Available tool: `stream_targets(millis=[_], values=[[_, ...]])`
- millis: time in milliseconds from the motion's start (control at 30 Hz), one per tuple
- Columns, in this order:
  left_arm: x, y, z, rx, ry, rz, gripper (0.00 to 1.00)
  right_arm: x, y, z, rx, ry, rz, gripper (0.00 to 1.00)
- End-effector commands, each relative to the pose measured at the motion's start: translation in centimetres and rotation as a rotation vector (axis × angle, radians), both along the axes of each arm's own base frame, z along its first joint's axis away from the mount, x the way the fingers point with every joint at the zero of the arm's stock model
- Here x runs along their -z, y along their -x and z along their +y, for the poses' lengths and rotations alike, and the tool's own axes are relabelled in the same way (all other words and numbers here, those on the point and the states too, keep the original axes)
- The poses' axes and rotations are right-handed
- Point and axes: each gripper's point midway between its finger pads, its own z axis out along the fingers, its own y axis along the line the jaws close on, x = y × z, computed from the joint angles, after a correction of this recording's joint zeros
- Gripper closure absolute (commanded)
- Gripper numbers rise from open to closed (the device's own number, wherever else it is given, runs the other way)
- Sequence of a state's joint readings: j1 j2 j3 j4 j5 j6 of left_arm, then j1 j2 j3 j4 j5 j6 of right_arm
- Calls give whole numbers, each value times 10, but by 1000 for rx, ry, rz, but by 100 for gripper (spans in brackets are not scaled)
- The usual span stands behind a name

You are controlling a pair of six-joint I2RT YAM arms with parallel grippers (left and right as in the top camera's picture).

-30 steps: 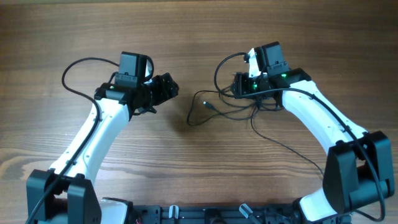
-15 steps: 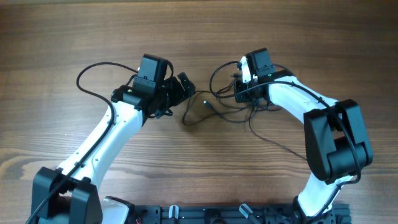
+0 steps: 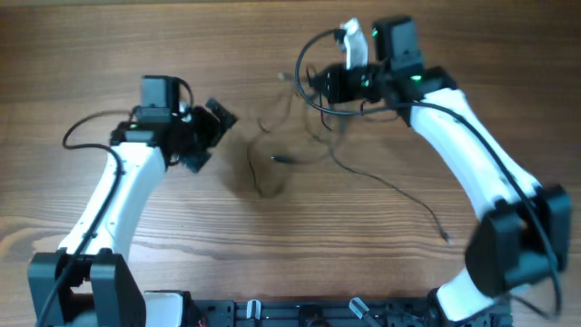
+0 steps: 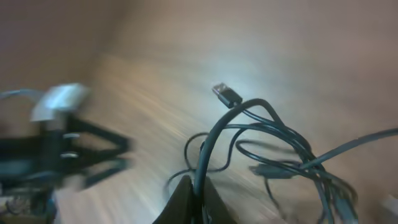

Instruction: Untangle cables

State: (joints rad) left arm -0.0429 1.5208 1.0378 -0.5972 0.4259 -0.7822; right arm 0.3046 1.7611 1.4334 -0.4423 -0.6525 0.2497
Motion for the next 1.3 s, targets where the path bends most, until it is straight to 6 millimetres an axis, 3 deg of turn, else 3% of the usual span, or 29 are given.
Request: stream_targets(millis=[0,167,267,433,533,667,833,1167,1200,1233,1267], values=[[-66,17,-70,568,334,-370,0,-73,25,8,-64,-107,-100,96],[-72,29,-96,671,364,-404,0,-89,42,13,-111,-180,-56,96],[-65,27,-106,651,320,-370,0,-91,52,17,-157,-209,-28,96],[-31,3,-85,336,125,-190,0,-79,68,23,-179,-193,57,96],[-21,-7,-71,153,72,-121,0,-80,80,33,-226,-204,72,96],[-33,-20,-83,123,92,-184,0,-85,96,49,-310,-226,61,96],[-41,-24,-101,200,54,-282,0,-89,97,52,-318,-235,44,96],[-41,-42,-121,219,69,-360,0,-152,97,61,-390,-380,-152,96],[-36,-43,-123,221,68,-356,3,-157,96,62,-396,-388,-187,96],[-29,-44,-123,222,64,-341,15,-162,94,62,-401,-395,-220,96],[-20,-44,-123,223,60,-320,36,-167,92,62,-400,-400,-252,96]])
